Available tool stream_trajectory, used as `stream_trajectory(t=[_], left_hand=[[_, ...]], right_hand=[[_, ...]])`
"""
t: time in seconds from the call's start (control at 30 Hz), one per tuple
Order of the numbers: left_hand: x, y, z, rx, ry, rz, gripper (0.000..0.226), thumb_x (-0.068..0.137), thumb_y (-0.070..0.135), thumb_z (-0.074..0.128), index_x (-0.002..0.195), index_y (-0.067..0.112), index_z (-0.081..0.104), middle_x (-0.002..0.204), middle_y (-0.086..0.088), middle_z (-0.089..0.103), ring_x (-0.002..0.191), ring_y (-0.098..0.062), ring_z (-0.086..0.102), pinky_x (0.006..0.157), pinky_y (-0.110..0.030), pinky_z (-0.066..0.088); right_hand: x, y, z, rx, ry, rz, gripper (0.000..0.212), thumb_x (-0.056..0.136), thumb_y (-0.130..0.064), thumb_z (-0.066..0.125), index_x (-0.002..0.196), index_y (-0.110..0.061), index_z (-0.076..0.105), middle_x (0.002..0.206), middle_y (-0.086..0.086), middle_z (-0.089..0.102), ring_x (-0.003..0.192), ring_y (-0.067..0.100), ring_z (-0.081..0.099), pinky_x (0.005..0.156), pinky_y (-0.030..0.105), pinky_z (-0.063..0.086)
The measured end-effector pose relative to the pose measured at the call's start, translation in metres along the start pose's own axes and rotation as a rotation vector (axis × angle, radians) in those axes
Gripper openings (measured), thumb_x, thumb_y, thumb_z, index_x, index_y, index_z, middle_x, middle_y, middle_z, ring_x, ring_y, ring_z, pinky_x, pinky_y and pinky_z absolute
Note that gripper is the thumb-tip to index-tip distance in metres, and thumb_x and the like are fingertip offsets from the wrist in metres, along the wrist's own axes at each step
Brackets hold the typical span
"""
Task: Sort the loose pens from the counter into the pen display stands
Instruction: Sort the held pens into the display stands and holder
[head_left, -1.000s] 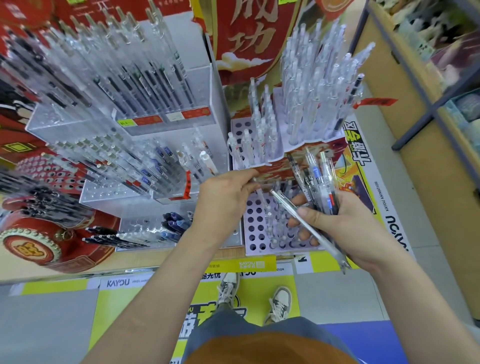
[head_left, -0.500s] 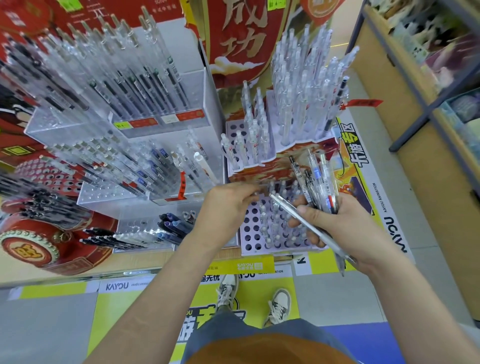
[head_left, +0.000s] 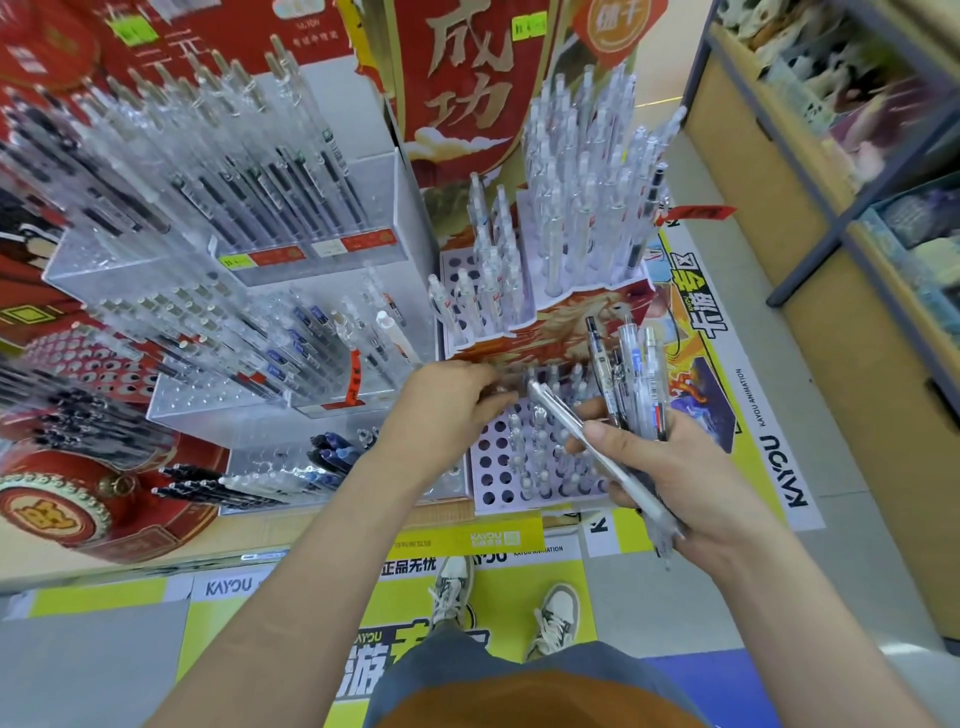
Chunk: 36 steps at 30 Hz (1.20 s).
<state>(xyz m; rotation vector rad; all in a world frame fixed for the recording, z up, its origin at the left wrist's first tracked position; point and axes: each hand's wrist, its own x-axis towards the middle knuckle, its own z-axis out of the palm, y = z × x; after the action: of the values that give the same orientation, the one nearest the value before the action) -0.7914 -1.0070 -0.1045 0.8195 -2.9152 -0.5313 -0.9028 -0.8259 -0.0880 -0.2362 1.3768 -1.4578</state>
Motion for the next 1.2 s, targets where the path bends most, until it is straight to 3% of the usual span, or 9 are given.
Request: stream_trajectory(t=[0.2,0.37,0.47,0.57,0.67,0.73,0.9,1.03,1.2], left_hand=[[0.002,0.005,0.011,-0.026,-0.043,0.103,0.027,0.089,0.003,0.059,0.111,0.013,0.071,0.104,-0.009,0.07,0.098,-0.029,0.064,0.082,-0.037,0.052],[-0.001,0.004,0.006,-0.093,-0.092,-0.028,0.034,0.095,0.008,0.054,0.126,0.019,0.063,0.124,-0.003,0.065,0.114,-0.021,0.058,0.09,-0.02,0.04],[-0.014,0.01,-0.006,-0.183,-0.001,-0.107,0.033,0.095,0.007,0.053,0.124,0.018,0.063,0.119,0.0,0.067,0.11,-0.02,0.06,0.092,-0.028,0.047],[-0.031,0.024,-0.02,-0.74,0.133,-0.305,0.022,0.097,0.01,0.052,0.11,0.018,0.068,0.1,0.005,0.073,0.091,-0.015,0.067,0.085,-0.034,0.055],[-0.045,0.039,-0.032,-1.364,0.006,-0.412,0.022,0.093,0.014,0.054,0.11,0.01,0.067,0.092,-0.007,0.072,0.079,-0.021,0.068,0.068,-0.031,0.058],[-0.051,0.043,-0.032,-1.532,-0.049,-0.412,0.029,0.084,0.013,0.058,0.11,0.003,0.065,0.09,-0.013,0.072,0.076,-0.023,0.068,0.063,-0.029,0.056],[-0.059,0.031,-0.033,-1.472,0.21,-0.452,0.012,0.061,0.02,0.074,0.073,0.019,0.075,0.07,-0.005,0.07,0.063,-0.017,0.064,0.064,-0.028,0.054],[-0.074,0.011,-0.05,-1.251,0.38,-0.398,0.009,0.07,0.016,0.074,0.076,0.016,0.067,0.065,0.004,0.065,0.062,-0.012,0.06,0.061,-0.022,0.052],[-0.088,-0.003,-0.031,-1.01,0.349,-0.435,0.026,0.077,0.001,0.075,0.073,0.025,0.066,0.063,0.009,0.066,0.063,-0.007,0.061,0.063,-0.018,0.051]], right_hand=[[-0.002,0.003,0.002,0.013,0.053,-0.015,0.023,0.073,-0.022,0.07,0.092,-0.012,0.063,0.087,0.017,0.075,0.056,0.02,0.044,0.048,0.025,0.036],[-0.006,0.007,0.005,0.094,0.031,0.013,0.019,0.077,-0.02,0.066,0.093,-0.011,0.061,0.088,0.018,0.074,0.044,0.009,0.035,0.038,0.019,0.031],[-0.007,0.008,0.009,0.134,0.005,0.031,0.018,0.078,-0.018,0.065,0.093,-0.011,0.06,0.086,0.017,0.074,0.043,0.009,0.035,0.038,0.018,0.032],[-0.005,0.01,0.012,0.185,-0.011,0.041,0.021,0.077,-0.017,0.066,0.096,-0.01,0.06,0.085,0.017,0.073,0.042,0.009,0.035,0.038,0.018,0.03],[-0.004,0.013,0.019,0.199,-0.059,0.051,0.023,0.076,-0.018,0.067,0.097,-0.01,0.062,0.085,0.018,0.073,0.042,0.008,0.035,0.04,0.019,0.029],[-0.005,0.014,0.025,0.203,-0.089,0.061,0.025,0.075,-0.017,0.067,0.097,-0.008,0.063,0.082,0.018,0.072,0.041,0.007,0.035,0.038,0.016,0.029],[-0.007,0.014,0.035,0.12,-0.087,0.051,0.018,0.082,-0.014,0.064,0.096,-0.003,0.067,0.08,0.012,0.069,0.046,0.01,0.038,0.036,0.017,0.029],[-0.007,0.009,0.031,0.003,0.014,0.047,0.027,0.091,-0.01,0.06,0.112,0.008,0.061,0.076,0.009,0.056,0.051,0.015,0.041,0.038,0.021,0.032],[-0.008,0.002,0.041,-0.107,0.031,-0.084,0.016,0.095,-0.005,0.053,0.096,-0.001,0.068,0.062,0.01,0.057,0.051,0.02,0.054,0.043,0.026,0.042]])
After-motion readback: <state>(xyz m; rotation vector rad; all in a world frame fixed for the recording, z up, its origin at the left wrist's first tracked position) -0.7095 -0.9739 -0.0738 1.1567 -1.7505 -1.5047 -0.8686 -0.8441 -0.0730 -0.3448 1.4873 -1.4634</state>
